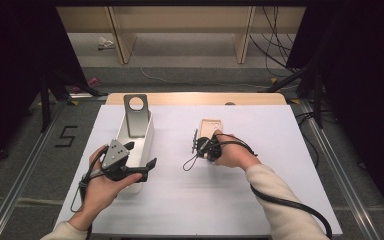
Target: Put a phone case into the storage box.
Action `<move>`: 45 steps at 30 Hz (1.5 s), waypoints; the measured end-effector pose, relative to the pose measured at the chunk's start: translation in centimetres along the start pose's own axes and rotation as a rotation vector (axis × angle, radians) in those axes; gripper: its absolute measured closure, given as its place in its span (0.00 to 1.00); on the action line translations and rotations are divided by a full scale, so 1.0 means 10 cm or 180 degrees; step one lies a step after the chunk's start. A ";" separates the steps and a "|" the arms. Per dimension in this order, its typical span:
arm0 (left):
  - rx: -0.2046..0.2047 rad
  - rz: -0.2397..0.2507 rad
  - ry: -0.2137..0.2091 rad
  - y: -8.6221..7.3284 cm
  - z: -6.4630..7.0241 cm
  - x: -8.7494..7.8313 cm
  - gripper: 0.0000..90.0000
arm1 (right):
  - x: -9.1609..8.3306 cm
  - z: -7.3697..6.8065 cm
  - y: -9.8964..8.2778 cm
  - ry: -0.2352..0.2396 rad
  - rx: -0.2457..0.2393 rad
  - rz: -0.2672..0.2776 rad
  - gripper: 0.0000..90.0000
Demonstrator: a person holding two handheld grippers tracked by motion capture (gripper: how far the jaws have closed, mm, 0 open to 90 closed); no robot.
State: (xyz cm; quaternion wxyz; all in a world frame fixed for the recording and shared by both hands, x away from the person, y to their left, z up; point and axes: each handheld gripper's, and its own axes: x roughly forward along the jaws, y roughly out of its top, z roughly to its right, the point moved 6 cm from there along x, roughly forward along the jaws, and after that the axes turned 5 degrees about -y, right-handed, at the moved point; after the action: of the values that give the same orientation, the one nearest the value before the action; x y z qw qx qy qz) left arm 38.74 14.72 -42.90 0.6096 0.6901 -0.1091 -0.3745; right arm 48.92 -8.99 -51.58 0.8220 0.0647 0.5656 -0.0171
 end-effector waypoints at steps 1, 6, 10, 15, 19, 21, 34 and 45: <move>-0.0002 0.0000 0.0000 0.00 0.00 0.00 0.11 | -0.01 -0.01 -0.01 -0.0002 0.0021 0.0004 0.96; 0.0000 0.0001 0.0003 0.00 0.00 0.00 0.12 | -0.10 -0.02 -0.04 -0.0037 0.0059 0.0210 0.97; -0.0003 -0.0004 0.0006 -0.01 0.00 0.00 0.12 | -0.18 -0.04 -0.07 -0.0026 0.0116 0.0508 0.97; -0.0010 0.0004 0.0015 -0.01 -0.01 0.00 0.13 | -0.29 -0.10 -0.11 -0.0027 0.0199 0.0825 0.97; -0.0032 0.0009 0.0040 -0.01 -0.02 0.00 0.13 | -0.35 -0.17 -0.15 -0.0019 0.0232 0.0978 0.97; -0.0023 0.0013 0.0040 -0.01 -0.03 0.00 0.13 | -0.38 -0.19 -0.18 0.0003 0.0273 0.1025 0.97; -0.0028 0.0008 0.0047 -0.01 -0.03 0.00 0.14 | -0.55 -0.26 -0.29 0.0085 0.0431 0.1292 0.97; -0.0028 0.0004 0.0036 -0.02 -0.03 0.00 0.14 | -0.64 -0.37 -0.29 0.0085 0.0384 0.1382 0.97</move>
State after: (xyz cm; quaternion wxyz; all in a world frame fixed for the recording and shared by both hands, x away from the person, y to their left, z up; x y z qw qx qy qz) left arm 38.87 15.00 -43.04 0.6135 0.6894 -0.1045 -0.3707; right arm 42.85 -11.71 -47.15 0.7935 0.2342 0.5471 0.1272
